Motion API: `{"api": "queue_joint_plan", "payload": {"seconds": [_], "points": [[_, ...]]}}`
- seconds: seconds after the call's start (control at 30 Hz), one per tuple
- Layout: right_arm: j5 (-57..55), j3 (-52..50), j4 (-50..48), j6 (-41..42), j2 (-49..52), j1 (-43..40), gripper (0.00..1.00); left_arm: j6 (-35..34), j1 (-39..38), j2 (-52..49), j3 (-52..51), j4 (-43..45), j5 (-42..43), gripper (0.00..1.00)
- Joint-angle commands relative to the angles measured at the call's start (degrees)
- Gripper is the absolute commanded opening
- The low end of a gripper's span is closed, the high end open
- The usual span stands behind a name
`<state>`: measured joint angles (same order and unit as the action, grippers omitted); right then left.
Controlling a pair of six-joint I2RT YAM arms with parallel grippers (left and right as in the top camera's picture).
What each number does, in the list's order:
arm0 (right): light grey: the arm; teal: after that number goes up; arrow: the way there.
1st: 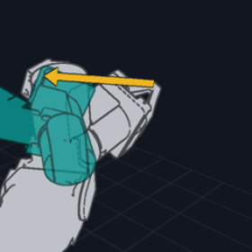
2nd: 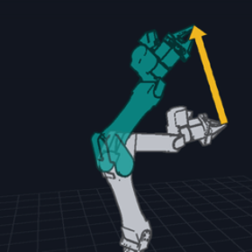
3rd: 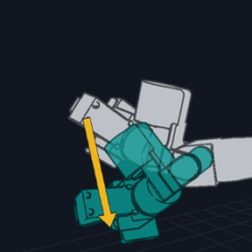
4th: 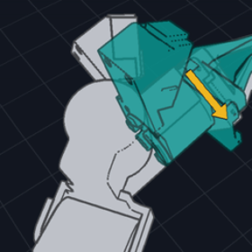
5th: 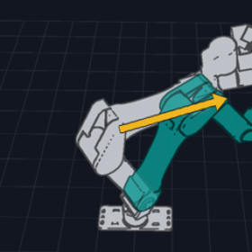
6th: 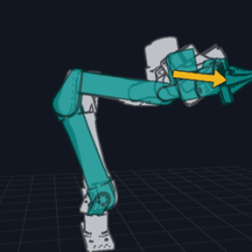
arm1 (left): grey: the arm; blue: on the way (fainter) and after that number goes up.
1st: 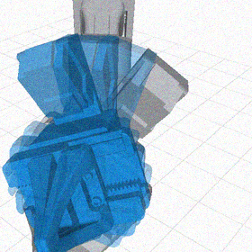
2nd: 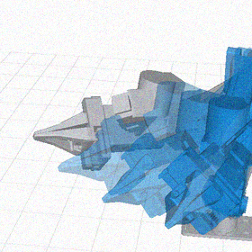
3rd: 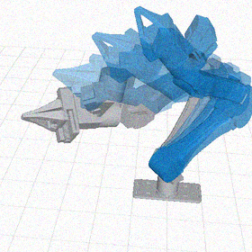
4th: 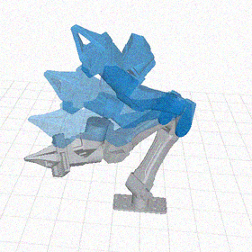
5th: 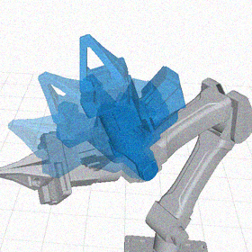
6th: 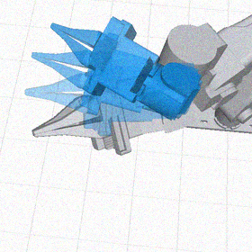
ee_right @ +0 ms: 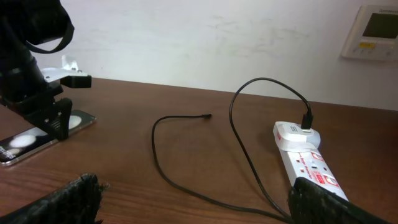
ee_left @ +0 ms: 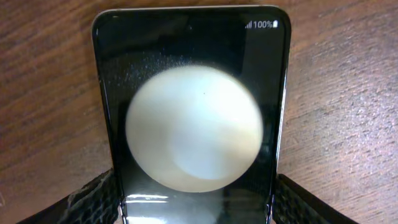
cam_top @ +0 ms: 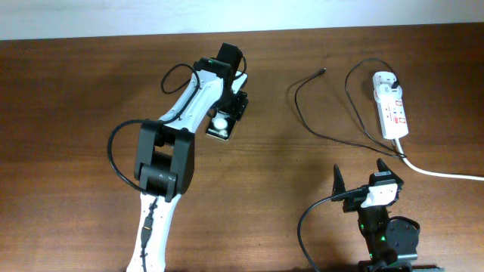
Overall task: Plug charger to phone and switch on socket
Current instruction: 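Lower the left gripper and close it on the phone's sides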
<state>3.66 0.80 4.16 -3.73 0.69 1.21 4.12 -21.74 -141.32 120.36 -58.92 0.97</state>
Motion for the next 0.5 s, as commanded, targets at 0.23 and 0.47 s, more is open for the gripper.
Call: {"api": "queue_joint_plan", "payload": {"seconds": [0.23,0.47], "points": [[-0.3,-0.5,-0.1,-0.3,-0.4,0.3,0.99,0.7,0.0,-2.3,0.6,-4.5,-0.3,0.91],[-0.3,-0.5,-0.1,-0.3,-0.4,0.3,0.99,0.7,0.0,-2.3,0.6,-6.5,-0.4,0.96]]}}
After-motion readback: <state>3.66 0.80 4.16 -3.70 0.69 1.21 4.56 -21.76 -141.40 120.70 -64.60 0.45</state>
